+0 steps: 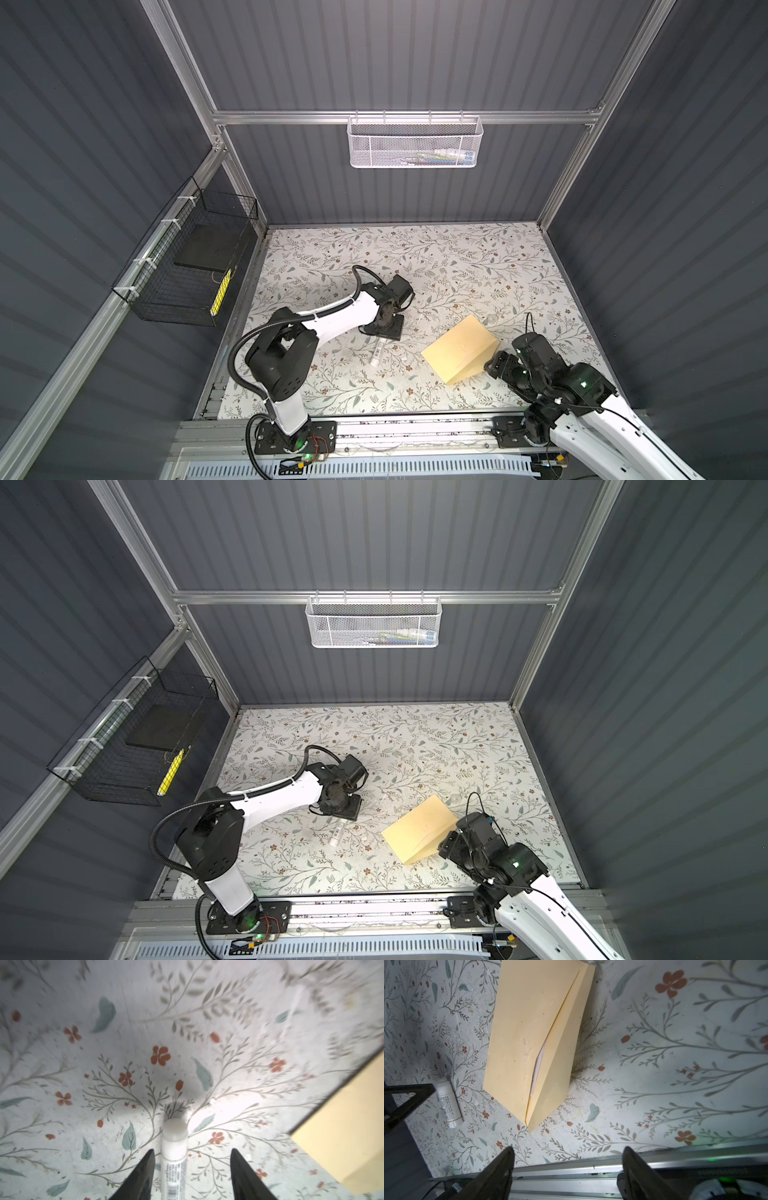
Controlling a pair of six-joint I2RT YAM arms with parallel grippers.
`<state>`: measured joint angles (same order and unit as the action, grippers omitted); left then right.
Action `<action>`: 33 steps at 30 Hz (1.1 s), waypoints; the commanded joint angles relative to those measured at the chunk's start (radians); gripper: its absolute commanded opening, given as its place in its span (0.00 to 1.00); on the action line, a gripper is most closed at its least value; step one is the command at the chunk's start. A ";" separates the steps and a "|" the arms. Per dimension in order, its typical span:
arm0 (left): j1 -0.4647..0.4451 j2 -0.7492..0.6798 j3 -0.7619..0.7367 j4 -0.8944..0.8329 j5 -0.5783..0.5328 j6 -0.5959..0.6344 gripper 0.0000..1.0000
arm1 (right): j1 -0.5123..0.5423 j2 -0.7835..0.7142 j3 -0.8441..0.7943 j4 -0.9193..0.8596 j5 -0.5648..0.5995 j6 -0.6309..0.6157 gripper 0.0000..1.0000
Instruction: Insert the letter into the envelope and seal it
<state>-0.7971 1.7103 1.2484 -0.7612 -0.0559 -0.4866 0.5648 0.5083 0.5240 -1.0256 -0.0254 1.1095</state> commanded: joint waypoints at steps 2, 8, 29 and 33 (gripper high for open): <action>-0.004 -0.075 0.110 0.039 0.042 -0.011 0.61 | 0.004 0.003 -0.022 -0.056 0.040 0.046 0.49; -0.032 0.032 0.146 0.238 0.231 -0.016 0.36 | 0.001 0.120 -0.095 0.137 0.014 0.051 0.15; -0.175 0.457 0.249 0.301 0.239 -0.003 0.08 | -0.033 0.516 -0.046 0.665 -0.052 -0.043 0.07; -0.178 0.466 0.213 0.310 0.226 0.006 0.07 | -0.037 0.603 -0.001 0.713 -0.065 -0.076 0.08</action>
<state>-0.9680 2.1227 1.4918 -0.4053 0.2031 -0.5056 0.5343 1.0679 0.4812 -0.3717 -0.0719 1.0821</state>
